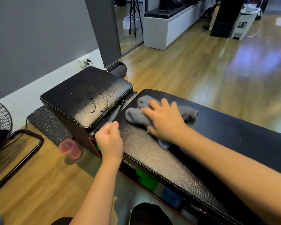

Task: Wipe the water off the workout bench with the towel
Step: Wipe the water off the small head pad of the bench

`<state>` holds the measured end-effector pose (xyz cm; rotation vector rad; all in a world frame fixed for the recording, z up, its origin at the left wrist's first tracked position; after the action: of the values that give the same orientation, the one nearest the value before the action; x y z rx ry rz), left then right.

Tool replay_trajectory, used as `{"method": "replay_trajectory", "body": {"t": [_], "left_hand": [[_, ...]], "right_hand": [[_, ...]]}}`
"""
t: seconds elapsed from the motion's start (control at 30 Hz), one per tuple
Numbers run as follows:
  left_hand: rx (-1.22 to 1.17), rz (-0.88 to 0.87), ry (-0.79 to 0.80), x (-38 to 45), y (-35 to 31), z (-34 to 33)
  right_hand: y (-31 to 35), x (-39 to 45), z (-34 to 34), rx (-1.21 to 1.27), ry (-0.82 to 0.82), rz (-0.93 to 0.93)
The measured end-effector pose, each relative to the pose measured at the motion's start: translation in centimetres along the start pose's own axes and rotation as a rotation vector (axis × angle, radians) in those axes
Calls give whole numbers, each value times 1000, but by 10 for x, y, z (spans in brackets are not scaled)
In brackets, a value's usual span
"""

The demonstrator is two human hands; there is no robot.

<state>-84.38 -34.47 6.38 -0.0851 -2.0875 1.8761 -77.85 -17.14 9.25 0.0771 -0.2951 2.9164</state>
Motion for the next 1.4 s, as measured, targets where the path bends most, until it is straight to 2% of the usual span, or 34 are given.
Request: {"method": "replay_trajectory", "body": {"t": [0.07,0.1,0.23,0.33,0.5,0.57,0.63,0.73,0.83,0.93,1.0,1.1,1.17,1.23,1.3,1.4], "left_hand": [[-283,79,-115,2,3,10],[-349,70,-137,3,1,17],[-198,49,-62,14,-12,33],[-198,43,-39,23,-11,25],[5,56,92,18,11,11],[20,43,117,16,12,11],[-113,59,76,18,10,15],[-381,46,-54,22,4,26],[-398,-69,-107,27,-17,36],[-326,-185,-86,37,-38,42],[-243,-222,-61,43,-45,43],[-84,-225,-76,45,-45,45],[-56,-206,-92,41,-37,50],[-99,-158,-104,36,-27,58],[-127,-112,-123,34,-18,65],[-153,-93,-151,36,-11,66]], "right_hand": [[38,-37,11,28,-31,138],[55,-54,15,31,-40,198],[66,-71,15,86,-50,297],[37,-26,7,88,-39,203],[-30,71,-11,54,56,-141],[-33,87,-10,37,70,-172],[-15,82,-7,1,40,-104],[35,48,4,-12,-24,102],[80,13,17,20,-58,313],[86,13,17,78,-14,410],[68,35,13,122,51,358],[21,90,-2,61,116,129],[-14,123,-8,46,162,-45],[-27,140,-14,9,198,-83],[-18,141,-12,-43,199,-4],[23,120,1,-5,215,221]]}}
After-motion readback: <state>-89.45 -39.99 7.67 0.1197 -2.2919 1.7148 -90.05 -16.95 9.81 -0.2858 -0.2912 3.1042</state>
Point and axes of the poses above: each hand's wrist, its own x-axis towards the middle knuckle, its own z-axis out of the back of the hand, y = z × x, the point moved 6 cm from there along x, towards the middle knuckle, and after that the axes turned 10 degrees about y, right-handed, at the moved point
